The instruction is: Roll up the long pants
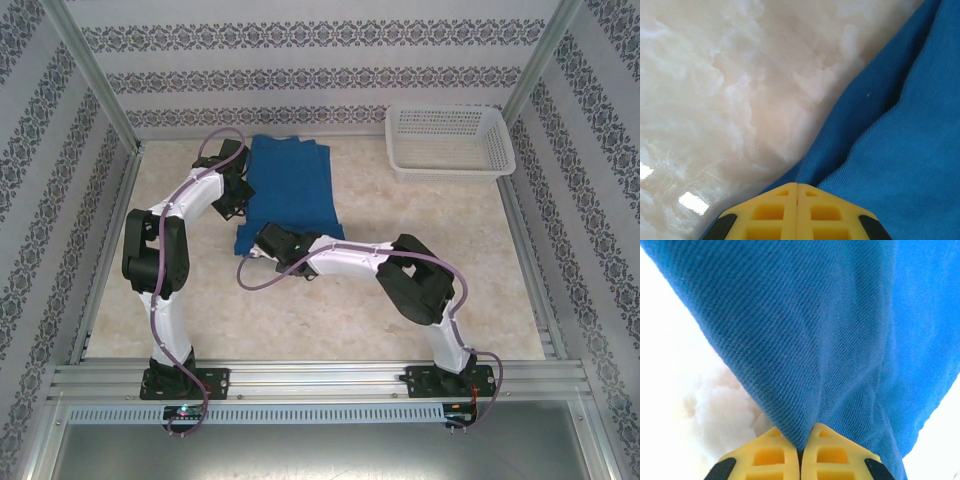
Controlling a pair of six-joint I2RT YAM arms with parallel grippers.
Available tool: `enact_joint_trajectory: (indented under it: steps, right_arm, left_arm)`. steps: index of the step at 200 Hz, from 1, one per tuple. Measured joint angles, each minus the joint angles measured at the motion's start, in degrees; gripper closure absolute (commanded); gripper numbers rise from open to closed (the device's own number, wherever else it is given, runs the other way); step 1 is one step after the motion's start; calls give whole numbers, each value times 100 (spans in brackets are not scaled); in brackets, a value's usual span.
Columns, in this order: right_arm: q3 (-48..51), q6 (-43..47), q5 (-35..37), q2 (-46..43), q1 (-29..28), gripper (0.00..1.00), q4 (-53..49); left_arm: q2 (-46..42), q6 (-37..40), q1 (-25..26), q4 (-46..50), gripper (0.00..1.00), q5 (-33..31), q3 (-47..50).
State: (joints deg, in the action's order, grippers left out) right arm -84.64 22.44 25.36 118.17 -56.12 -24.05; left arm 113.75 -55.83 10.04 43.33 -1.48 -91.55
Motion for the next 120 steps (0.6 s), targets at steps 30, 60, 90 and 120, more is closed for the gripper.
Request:
enact_joint_trajectory:
  steps: [30,60,90,120]
  right_arm:
    - [-258,-214,-221,-282,9,100,-516]
    - [-387,-420,-391,-518,-85,100,-953]
    - [-474,-595,-688,-654,-323,100,-1460]
    - [-608,-734,-1154,-715,-444,100,-1923]
  left_arm:
    - [0,-2,-4,0,100,26,0]
    - [0,-2,-4,0,100,98,0]
    - [0,-4,-4,0,100,160,0]
    - [0,-2,-4,31,100,234,-61]
